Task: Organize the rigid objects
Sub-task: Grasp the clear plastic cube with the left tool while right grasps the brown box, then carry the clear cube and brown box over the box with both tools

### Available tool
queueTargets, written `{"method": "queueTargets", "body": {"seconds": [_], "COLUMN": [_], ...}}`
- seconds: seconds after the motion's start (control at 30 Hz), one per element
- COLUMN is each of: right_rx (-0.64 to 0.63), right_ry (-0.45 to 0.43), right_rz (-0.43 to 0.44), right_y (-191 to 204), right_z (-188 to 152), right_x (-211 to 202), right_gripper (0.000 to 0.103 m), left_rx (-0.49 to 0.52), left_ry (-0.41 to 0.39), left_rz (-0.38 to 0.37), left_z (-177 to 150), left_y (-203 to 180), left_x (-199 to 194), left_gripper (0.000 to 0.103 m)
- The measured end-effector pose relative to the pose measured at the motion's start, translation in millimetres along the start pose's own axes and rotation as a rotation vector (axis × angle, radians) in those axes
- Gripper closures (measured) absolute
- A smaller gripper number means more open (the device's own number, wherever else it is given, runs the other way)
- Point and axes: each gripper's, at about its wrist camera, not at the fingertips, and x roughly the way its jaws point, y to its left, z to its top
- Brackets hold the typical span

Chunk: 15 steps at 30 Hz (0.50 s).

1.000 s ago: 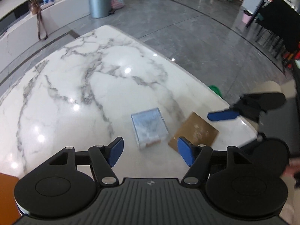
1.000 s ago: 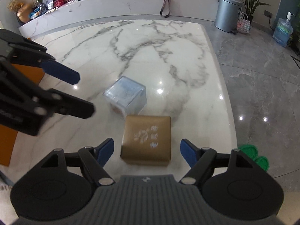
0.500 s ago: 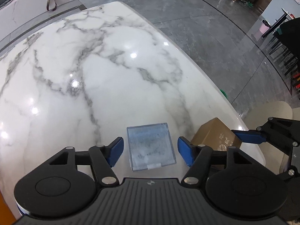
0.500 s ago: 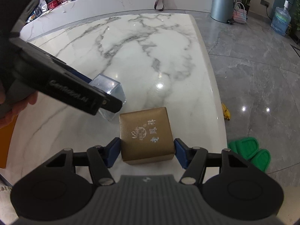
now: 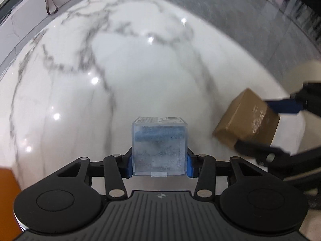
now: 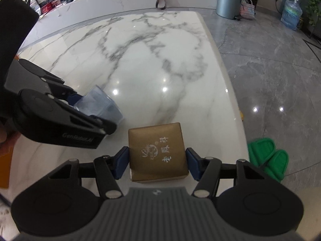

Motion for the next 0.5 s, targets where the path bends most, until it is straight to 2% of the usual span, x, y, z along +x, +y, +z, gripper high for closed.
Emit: {"method": "queueTargets", "body": {"seconds": [0.2, 0.37, 0.5], "right_rx": [-0.069, -0.077, -0.01], "right_ry": [0.04, 0.065, 0.081], "right_rz": [0.045, 0.034, 0.025], "right_y": [34.0, 52.1, 46.6], "right_z": [-27.6, -39.4, -37.7], "right_x": [-11.3, -10.8, -11.1], "right_gripper": [0.041, 0.041, 0.042], "left_rx": [0.002, -0.091, -0.177], "left_ry": [0.074, 0.015, -0.008], "left_rz": [-0.001, -0.01, -0.053], "left_z": [-47.2, -67.3, -75.9], "left_y": [0.6, 8.6, 13.7], "left_x": [-12.5, -18.7, -27.1], "left_gripper": [0.05, 0.049, 0.05]}}
